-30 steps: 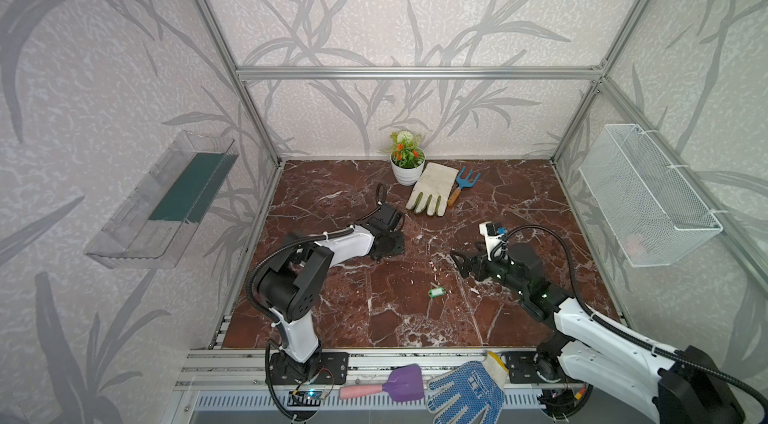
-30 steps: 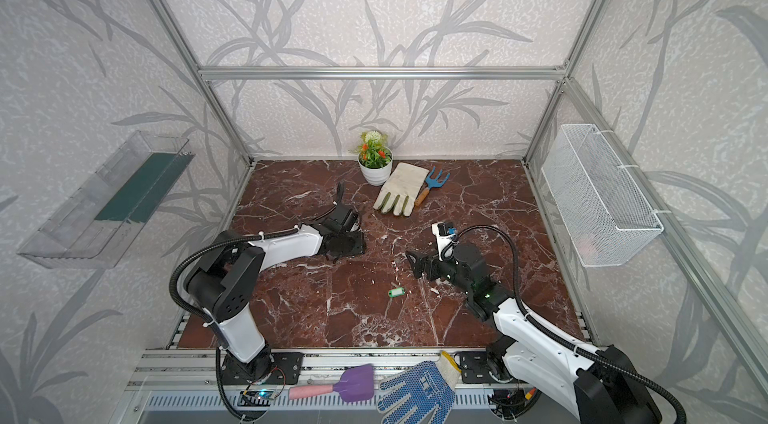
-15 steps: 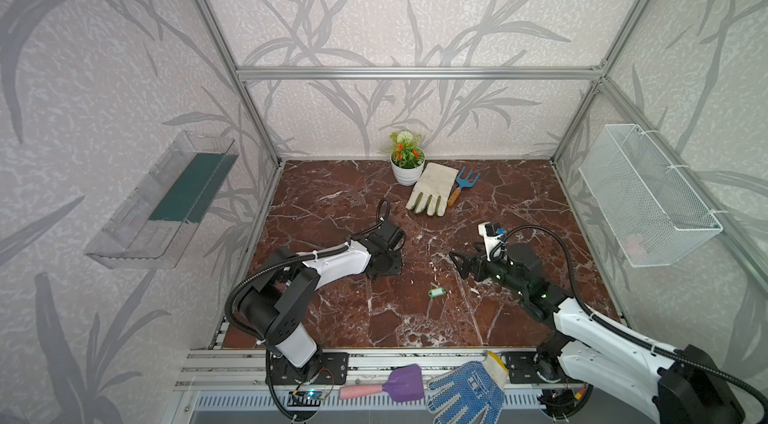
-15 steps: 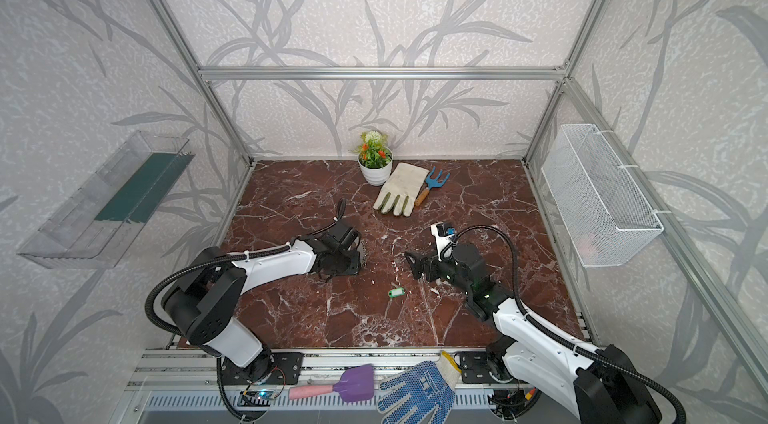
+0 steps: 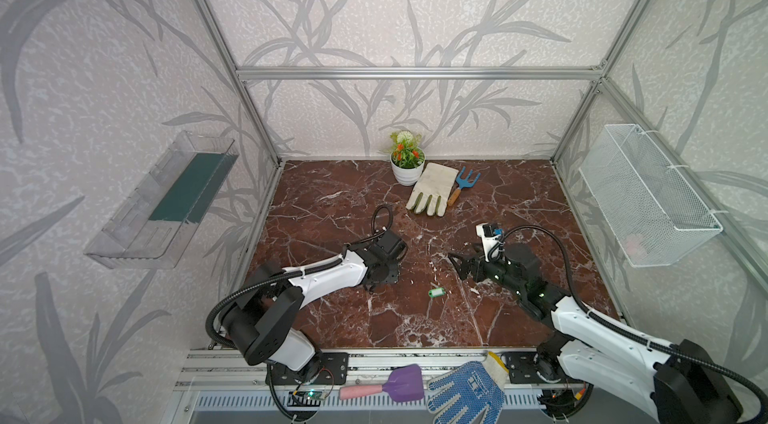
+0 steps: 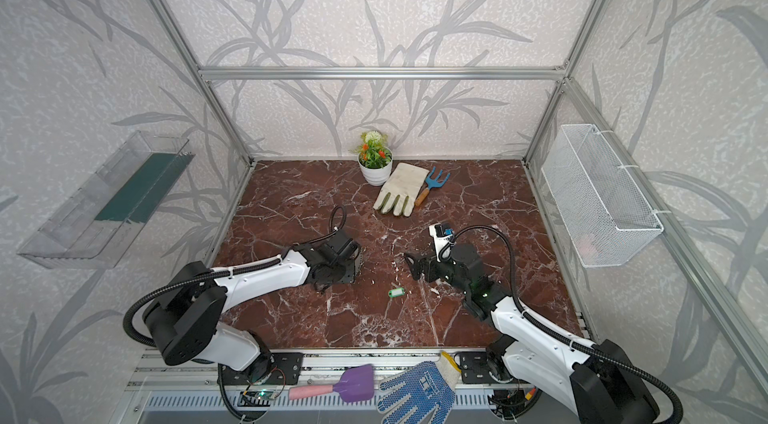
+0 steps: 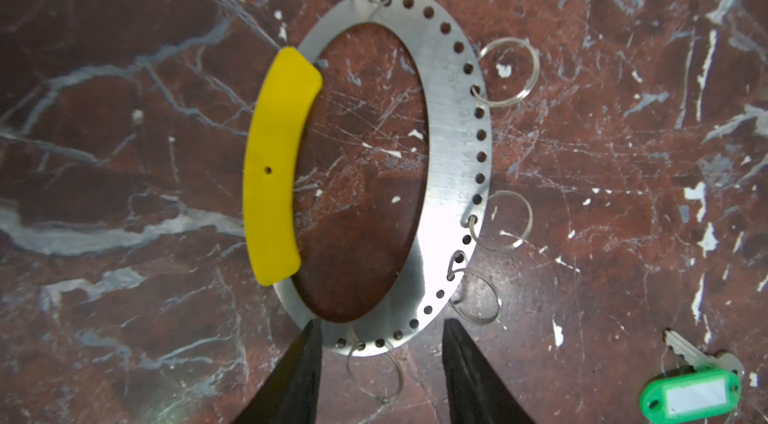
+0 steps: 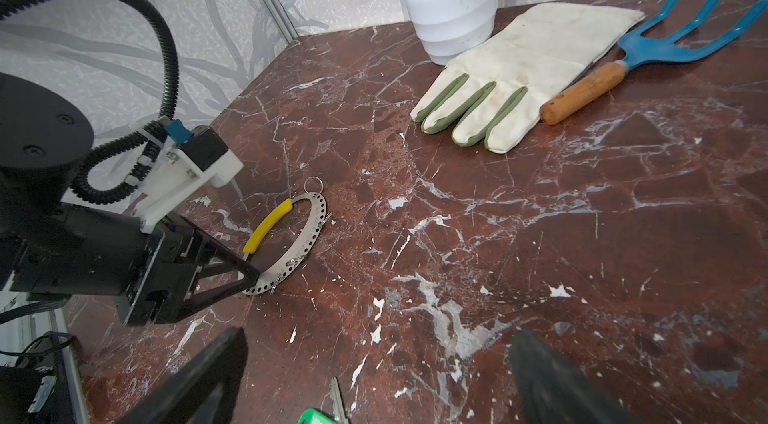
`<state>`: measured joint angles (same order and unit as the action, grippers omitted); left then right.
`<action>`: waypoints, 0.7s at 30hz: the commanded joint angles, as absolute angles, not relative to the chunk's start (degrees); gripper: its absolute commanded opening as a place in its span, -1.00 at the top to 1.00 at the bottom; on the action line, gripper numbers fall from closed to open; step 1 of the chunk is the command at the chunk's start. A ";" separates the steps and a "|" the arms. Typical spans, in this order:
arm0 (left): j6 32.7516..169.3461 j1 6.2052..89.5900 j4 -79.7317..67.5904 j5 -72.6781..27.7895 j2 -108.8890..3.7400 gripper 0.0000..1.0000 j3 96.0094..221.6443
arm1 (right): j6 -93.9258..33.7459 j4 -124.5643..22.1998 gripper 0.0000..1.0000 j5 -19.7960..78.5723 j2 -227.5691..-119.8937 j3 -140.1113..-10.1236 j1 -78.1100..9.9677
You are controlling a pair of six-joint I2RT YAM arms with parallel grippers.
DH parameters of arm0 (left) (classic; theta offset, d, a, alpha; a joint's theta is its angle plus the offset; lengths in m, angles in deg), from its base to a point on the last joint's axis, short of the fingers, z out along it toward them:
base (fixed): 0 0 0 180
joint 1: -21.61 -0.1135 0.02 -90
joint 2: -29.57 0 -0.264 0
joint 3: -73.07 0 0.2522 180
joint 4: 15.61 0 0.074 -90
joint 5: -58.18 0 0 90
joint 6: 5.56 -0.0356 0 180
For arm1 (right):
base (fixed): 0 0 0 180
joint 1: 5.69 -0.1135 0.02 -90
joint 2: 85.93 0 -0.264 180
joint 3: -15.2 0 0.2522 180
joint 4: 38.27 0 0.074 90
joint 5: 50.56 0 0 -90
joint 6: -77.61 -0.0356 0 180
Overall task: Put the keys on the keyring
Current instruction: 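Lower the left gripper over the ring holder's steel rim near the yellow grip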
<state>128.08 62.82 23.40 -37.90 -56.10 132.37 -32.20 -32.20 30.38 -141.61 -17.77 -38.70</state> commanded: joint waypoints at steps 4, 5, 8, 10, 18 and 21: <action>135.83 63.00 24.56 -44.41 -49.92 0.02 129.41 | -31.11 -30.35 -0.98 31.20 -140.75 -16.80 -39.04; 136.78 63.01 24.36 -44.65 -48.95 0.02 128.97 | -31.03 -30.32 -0.98 31.25 -140.93 -16.76 -39.02; 138.84 63.01 24.09 -44.87 -46.74 0.02 127.89 | -31.04 -30.33 -0.98 31.27 -141.30 -16.91 -39.07; 139.96 63.03 24.39 -44.49 -45.90 0.02 127.38 | -31.11 -30.30 -0.98 31.01 -141.47 -16.92 -39.01; 145.87 63.06 24.87 -41.90 -45.69 0.13 125.61 | -31.61 -30.16 -0.98 30.34 -141.87 -17.11 -39.15; 147.64 63.13 23.68 -41.02 -45.80 0.16 124.30 | -31.80 -30.32 -0.98 30.35 -142.33 -17.49 -39.10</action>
<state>143.66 62.84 23.34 -41.31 -46.46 125.63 -31.85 -31.69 30.77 -141.92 -17.44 -38.70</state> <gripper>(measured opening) 0.425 0.991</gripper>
